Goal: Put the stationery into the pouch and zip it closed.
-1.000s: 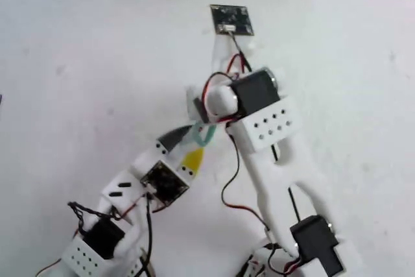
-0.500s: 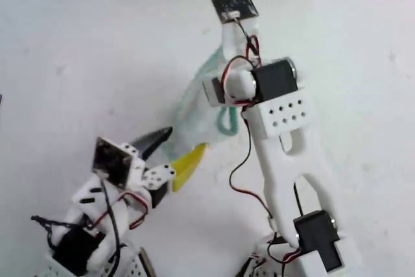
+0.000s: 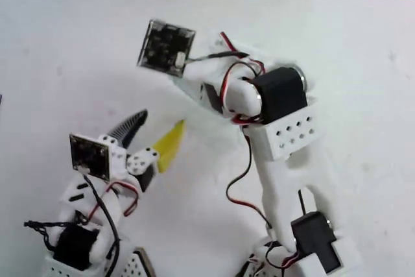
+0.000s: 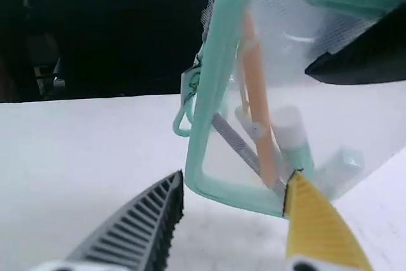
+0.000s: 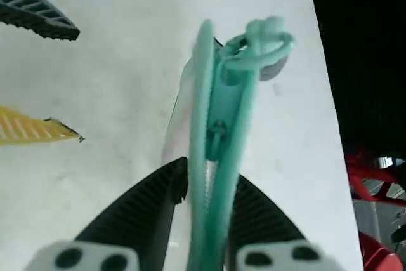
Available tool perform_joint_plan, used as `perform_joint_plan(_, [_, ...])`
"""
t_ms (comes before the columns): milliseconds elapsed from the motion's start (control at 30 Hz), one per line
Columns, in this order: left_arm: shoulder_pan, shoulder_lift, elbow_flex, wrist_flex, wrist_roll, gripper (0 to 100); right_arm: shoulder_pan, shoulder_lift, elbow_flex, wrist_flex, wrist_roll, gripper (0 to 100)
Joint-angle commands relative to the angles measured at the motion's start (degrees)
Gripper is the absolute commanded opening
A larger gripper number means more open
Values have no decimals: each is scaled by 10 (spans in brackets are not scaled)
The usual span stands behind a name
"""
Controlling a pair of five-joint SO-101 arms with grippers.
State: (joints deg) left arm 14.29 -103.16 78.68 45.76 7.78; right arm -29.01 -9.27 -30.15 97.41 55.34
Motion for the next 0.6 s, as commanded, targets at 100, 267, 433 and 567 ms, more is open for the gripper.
perform_joint_plan(100, [-6,3,-1,-27,7,269,-16,-12,-29,14,84,17])
perform_joint_plan(267, [-6,3,0,-28,6,270,-32,-74,55,15,178,17])
perform_joint_plan(433, [8,3,2,-27,4,270,-36,-167,170,13,253,18])
perform_joint_plan(567, [70,3,19,-24,-52,268,-50,-196,188,12,254,18])
